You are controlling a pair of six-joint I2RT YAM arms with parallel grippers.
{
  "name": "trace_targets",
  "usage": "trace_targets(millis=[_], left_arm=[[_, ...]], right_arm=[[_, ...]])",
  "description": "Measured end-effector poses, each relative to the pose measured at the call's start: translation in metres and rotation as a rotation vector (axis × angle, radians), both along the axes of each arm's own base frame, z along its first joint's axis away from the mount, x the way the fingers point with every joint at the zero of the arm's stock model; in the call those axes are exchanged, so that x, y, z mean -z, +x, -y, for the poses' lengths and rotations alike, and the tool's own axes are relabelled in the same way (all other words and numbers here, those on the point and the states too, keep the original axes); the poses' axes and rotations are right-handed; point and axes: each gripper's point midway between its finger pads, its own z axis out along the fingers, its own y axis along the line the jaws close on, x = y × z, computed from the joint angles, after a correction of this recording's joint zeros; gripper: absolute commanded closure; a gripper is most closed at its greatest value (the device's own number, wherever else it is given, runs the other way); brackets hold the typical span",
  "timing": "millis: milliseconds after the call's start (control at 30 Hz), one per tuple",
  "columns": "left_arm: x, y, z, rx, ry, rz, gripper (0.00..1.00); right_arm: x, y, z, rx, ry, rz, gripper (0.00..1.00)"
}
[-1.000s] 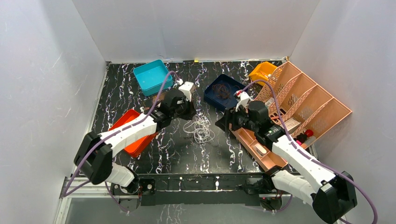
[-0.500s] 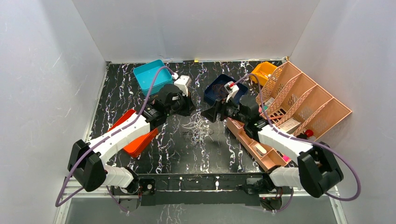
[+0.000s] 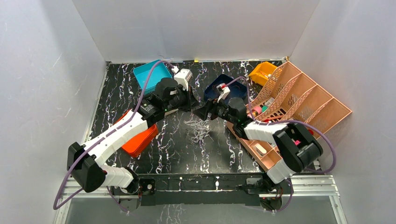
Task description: Untangle the cables
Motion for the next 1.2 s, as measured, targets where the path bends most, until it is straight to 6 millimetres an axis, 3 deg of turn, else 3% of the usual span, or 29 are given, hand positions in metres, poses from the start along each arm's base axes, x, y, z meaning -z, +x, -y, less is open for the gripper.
trace_targets(millis=[133, 267, 433, 567, 833, 1000, 1200], left_arm=[[-0.028, -0.001, 0.003, 0.022, -0.017, 0.029, 1.0], [-0.07, 0.001, 0.002, 0.03, -0.037, 0.093, 1.0], [-0.127, 0.003, -0.004, 0.02, -0.065, 0.199, 1.0], [-0.172, 0.003, -0.012, 0.003, -0.083, 0.284, 1.0], [-0.246, 0.01, -0.024, -0.05, -0.114, 0.447, 1.0], [-0.274, 0.018, -0.031, -0.094, -0.11, 0.525, 1.0], [-0.29, 0.028, -0.038, -0.142, -0.084, 0.583, 1.0]], right_arm=[[0.019, 0.008, -0.008, 0.01, -0.01, -0.022, 0.21], [0.033, 0.003, -0.017, -0.006, -0.031, -0.036, 0.23], [0.037, -0.013, -0.03, -0.047, -0.053, -0.006, 0.29], [0.051, -0.031, -0.034, -0.073, -0.089, -0.013, 0.35], [0.093, -0.06, -0.019, -0.097, -0.167, -0.08, 0.37], [0.111, -0.077, -0.013, -0.11, -0.206, -0.112, 0.37], [0.129, -0.1, -0.004, -0.134, -0.23, -0.136, 0.37]])
